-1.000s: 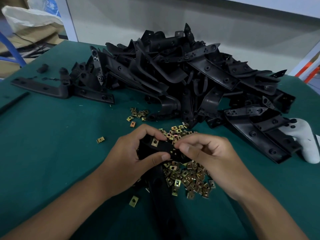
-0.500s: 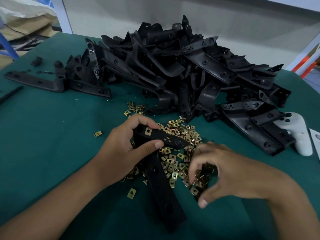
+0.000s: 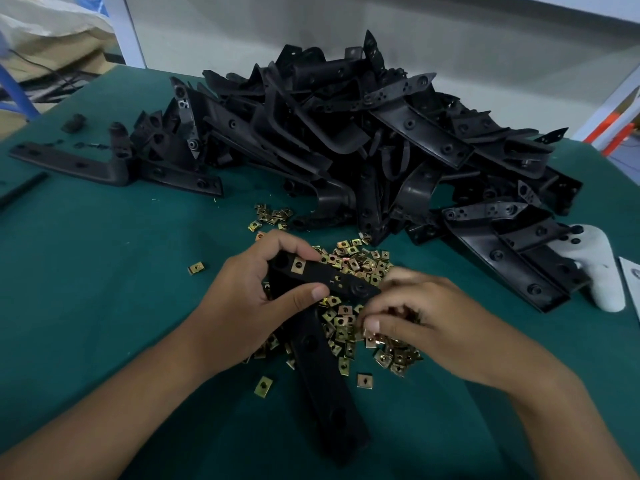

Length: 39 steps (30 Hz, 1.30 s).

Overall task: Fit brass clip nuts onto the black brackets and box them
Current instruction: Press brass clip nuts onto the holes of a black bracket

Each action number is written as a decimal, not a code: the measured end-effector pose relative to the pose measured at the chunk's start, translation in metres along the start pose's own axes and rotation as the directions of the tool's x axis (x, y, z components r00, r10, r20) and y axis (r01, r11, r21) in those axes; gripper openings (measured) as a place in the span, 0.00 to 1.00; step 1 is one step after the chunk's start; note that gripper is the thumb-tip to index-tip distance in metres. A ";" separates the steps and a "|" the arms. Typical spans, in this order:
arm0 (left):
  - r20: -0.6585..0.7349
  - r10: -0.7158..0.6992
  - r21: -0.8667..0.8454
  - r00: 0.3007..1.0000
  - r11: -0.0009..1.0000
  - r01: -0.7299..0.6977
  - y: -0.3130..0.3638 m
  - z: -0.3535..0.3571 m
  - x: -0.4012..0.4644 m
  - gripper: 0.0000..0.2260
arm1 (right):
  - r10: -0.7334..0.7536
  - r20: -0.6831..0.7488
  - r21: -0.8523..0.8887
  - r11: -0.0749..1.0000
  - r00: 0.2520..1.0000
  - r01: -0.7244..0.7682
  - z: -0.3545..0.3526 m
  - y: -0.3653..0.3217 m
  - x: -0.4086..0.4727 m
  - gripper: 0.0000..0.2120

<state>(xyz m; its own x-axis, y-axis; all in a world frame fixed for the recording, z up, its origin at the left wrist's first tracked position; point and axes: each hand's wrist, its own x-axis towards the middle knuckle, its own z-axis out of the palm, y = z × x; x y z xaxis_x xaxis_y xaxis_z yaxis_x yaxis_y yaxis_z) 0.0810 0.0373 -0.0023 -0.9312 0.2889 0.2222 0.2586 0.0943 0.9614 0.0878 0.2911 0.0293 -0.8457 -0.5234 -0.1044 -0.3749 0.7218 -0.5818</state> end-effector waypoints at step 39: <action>0.049 0.032 0.077 0.998 0.996 -0.035 0.002 0.004 -0.003 0.12 | 0.185 -0.287 0.658 0.751 0.940 0.053 0.015 -0.026 0.010 0.08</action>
<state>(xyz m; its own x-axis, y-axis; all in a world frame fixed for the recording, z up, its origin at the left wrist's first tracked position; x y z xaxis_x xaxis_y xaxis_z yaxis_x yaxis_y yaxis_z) 0.0850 0.0405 -0.0011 -0.9089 0.3382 0.2442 0.3103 0.1570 0.9376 0.0949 0.2604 0.0309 -0.9732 -0.2284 0.0263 -0.0771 0.2166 -0.9732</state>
